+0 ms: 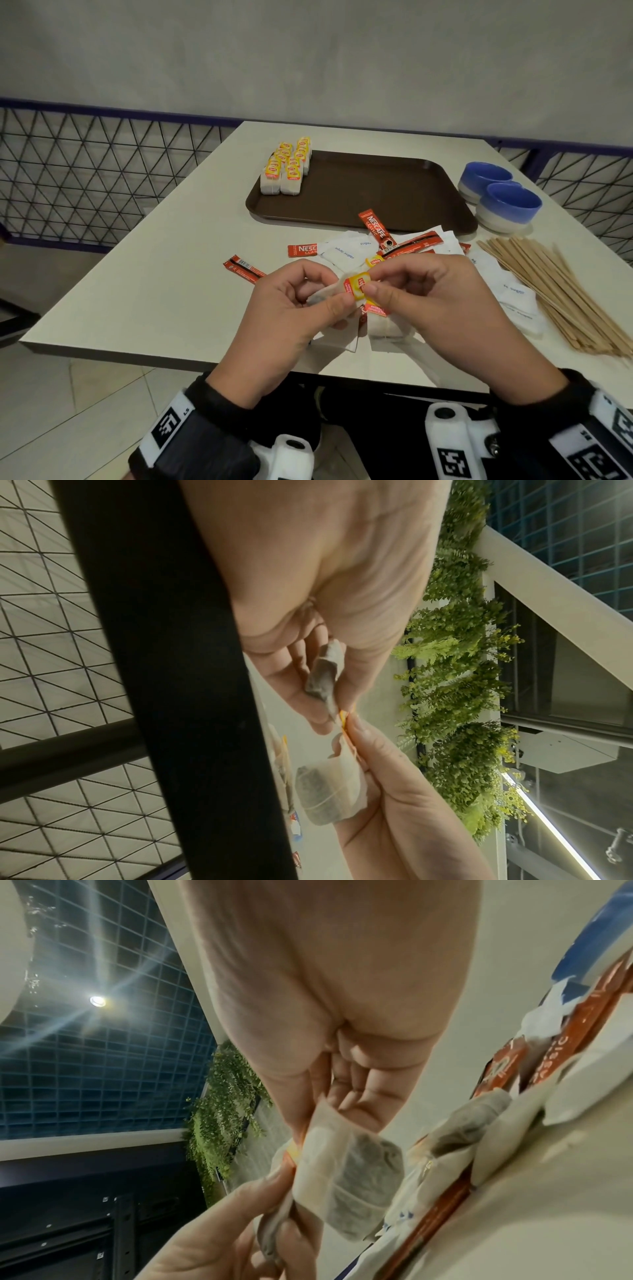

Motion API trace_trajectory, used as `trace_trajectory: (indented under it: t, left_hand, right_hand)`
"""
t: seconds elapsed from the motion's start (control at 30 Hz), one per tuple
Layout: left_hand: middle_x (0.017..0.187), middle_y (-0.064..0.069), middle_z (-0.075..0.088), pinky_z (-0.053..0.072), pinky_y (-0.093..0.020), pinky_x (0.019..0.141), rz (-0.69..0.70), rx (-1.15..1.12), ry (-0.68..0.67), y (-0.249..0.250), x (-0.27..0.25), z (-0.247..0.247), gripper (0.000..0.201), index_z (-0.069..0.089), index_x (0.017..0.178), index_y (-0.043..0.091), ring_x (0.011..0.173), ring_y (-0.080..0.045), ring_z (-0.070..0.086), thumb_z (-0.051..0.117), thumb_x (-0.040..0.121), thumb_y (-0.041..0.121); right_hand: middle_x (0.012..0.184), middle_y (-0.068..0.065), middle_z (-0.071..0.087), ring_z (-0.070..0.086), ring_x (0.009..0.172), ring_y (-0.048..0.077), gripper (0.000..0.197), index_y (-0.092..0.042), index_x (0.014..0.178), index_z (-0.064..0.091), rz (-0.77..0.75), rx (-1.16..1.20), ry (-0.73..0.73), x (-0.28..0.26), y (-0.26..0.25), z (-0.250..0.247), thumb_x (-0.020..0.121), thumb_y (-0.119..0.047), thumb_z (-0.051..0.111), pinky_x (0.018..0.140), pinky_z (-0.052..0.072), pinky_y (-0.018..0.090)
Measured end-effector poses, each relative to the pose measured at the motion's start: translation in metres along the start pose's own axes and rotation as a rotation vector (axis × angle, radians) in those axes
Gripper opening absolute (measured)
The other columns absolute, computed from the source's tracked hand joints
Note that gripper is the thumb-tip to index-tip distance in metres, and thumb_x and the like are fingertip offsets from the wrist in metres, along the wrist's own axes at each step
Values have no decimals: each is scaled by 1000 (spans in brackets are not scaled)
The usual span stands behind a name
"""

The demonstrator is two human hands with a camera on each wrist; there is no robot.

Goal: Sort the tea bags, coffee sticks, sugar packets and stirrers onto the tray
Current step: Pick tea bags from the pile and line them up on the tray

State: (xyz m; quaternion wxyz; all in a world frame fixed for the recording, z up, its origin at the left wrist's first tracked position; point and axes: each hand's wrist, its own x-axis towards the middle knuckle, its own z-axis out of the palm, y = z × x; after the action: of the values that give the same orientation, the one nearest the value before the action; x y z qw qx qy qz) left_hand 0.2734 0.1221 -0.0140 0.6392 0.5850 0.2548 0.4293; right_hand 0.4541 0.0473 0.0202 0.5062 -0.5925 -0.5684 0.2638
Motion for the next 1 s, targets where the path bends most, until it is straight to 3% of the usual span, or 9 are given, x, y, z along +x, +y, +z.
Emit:
trace_trajectory:
  t: [0.13,0.27,0.33,0.47,0.57,0.7,0.8,0.9,1.0]
  left_hand:
    - [89,-19,77,60,-38,68,-17,-7,-11,2,0,1,29,70,105,6,83,-37,75,77,79,15]
    - [88,-17,77,59,-40,67,-12,2,-8,2,-1,2,21,74,104,6,81,-34,75,72,86,16]
    - [86,-14,78,58,-39,67,-9,34,-21,2,-2,2,20,75,105,8,77,-29,75,72,88,17]
    - [85,-9,79,56,-26,63,-27,53,-32,4,-2,2,26,72,109,15,77,-21,75,73,84,20]
    - [86,-12,79,51,-20,56,-49,-5,5,5,-1,2,28,68,112,18,76,-24,75,72,84,19]
    - [82,-17,78,56,-32,61,-39,-98,70,6,1,4,25,53,102,14,70,-31,75,70,84,16]
    - [65,-16,72,49,-25,46,-29,-170,123,8,2,4,25,43,97,12,50,-20,67,66,88,8]
    - [73,-20,74,50,-34,55,1,-131,125,5,2,3,22,49,97,13,60,-29,66,69,87,16]
    - [81,-21,76,53,-43,62,-10,-94,129,3,2,1,9,58,100,12,68,-33,71,63,97,6]
  right_hand:
    - [80,7,75,69,77,39,10,-30,90,80,-6,-1,-23,-2,-1,-3,84,-23,81,71,57,64]
    - [80,7,75,70,77,38,11,-30,92,80,-13,-17,-47,-1,-4,-4,82,-24,81,70,58,62]
    - [79,6,75,69,75,36,12,-31,92,80,-11,-23,-70,0,-5,-5,82,-25,80,65,59,55]
    - [76,4,73,67,69,27,14,-32,93,79,-2,-40,-73,2,-5,-10,79,-31,80,55,49,32]
    - [76,6,73,67,67,21,20,-27,91,80,-30,-30,-15,1,-6,-15,73,-36,78,53,48,23]
    - [74,5,74,65,62,14,17,-22,88,81,-60,109,-30,-4,-18,-13,72,-25,80,49,51,26]
    - [73,2,73,66,62,12,13,-14,85,80,-39,369,-119,-3,-25,3,73,-12,78,52,52,23]
    - [72,4,69,64,61,13,13,-16,87,78,21,512,-90,7,-26,22,74,-16,78,48,48,22]
    - [71,4,68,58,57,12,11,-11,90,76,27,408,21,19,-24,37,81,-16,79,44,44,22]
